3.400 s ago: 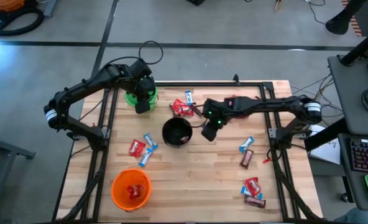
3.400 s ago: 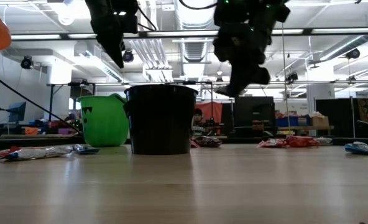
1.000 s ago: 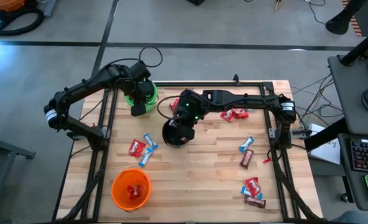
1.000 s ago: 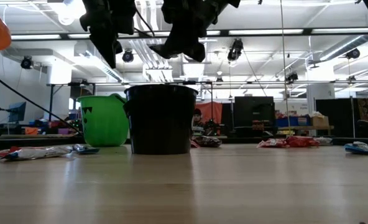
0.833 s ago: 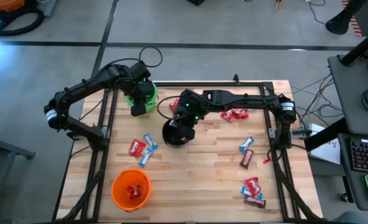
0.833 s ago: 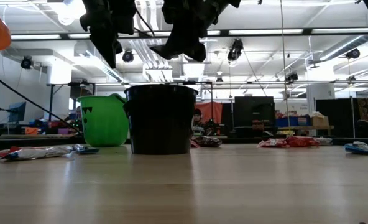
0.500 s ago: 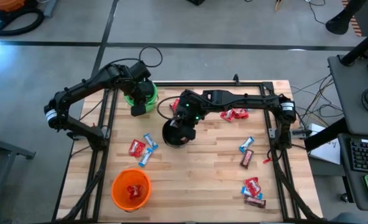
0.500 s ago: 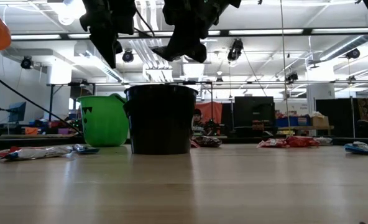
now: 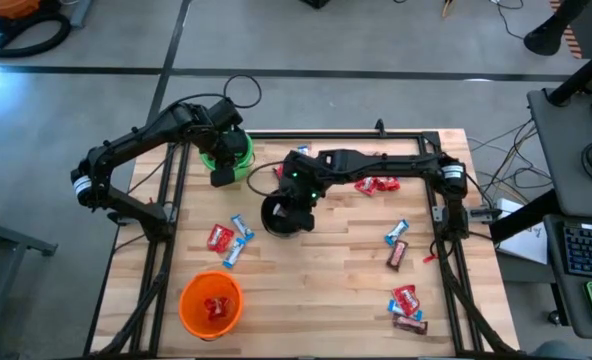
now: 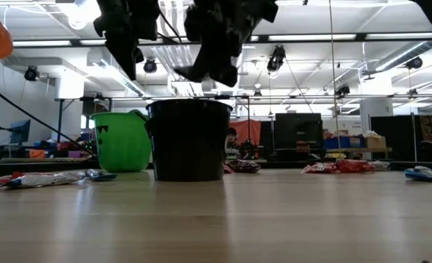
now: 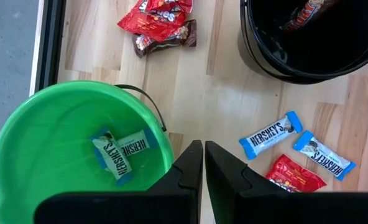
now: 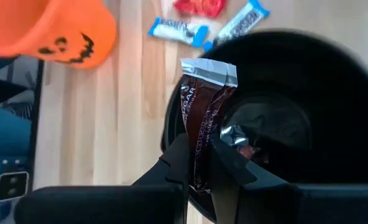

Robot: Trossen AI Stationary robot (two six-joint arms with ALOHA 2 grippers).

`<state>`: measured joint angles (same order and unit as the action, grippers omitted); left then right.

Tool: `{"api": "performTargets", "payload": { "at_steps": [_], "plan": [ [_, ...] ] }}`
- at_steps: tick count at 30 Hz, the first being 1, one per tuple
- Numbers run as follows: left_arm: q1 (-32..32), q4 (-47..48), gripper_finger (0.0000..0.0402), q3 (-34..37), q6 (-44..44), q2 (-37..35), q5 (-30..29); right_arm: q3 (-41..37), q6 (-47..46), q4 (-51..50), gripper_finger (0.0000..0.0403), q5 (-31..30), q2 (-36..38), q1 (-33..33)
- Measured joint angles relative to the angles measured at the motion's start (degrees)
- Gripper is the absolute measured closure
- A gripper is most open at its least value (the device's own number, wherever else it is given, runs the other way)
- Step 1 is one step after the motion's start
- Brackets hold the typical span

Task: Sort candy
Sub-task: Put the brown and silver chocolate into the black bucket

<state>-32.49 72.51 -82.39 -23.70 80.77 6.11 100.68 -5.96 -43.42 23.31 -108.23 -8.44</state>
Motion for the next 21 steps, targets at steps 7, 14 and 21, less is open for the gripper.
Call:
{"api": "performTargets", "payload": {
  "at_steps": [7, 14, 21],
  "plan": [
    [0.00, 0.00, 0.0402, 0.00, 0.07, 0.00, 0.02, -0.02, -0.46, 0.51, 0.0370, -7.09, -1.11, -0.03],
    [0.00, 0.00, 0.0402, 0.00, 0.01, 0.00, 0.02, 1.61, 1.48, 0.01, 0.0371, -6.82, -0.33, 0.58],
    [0.00, 0.00, 0.0402, 0.00, -0.72, 0.00, 0.02, 8.24, -0.44, -1.09, 0.0367, -6.82, -0.33, 1.11]
  ]
}}
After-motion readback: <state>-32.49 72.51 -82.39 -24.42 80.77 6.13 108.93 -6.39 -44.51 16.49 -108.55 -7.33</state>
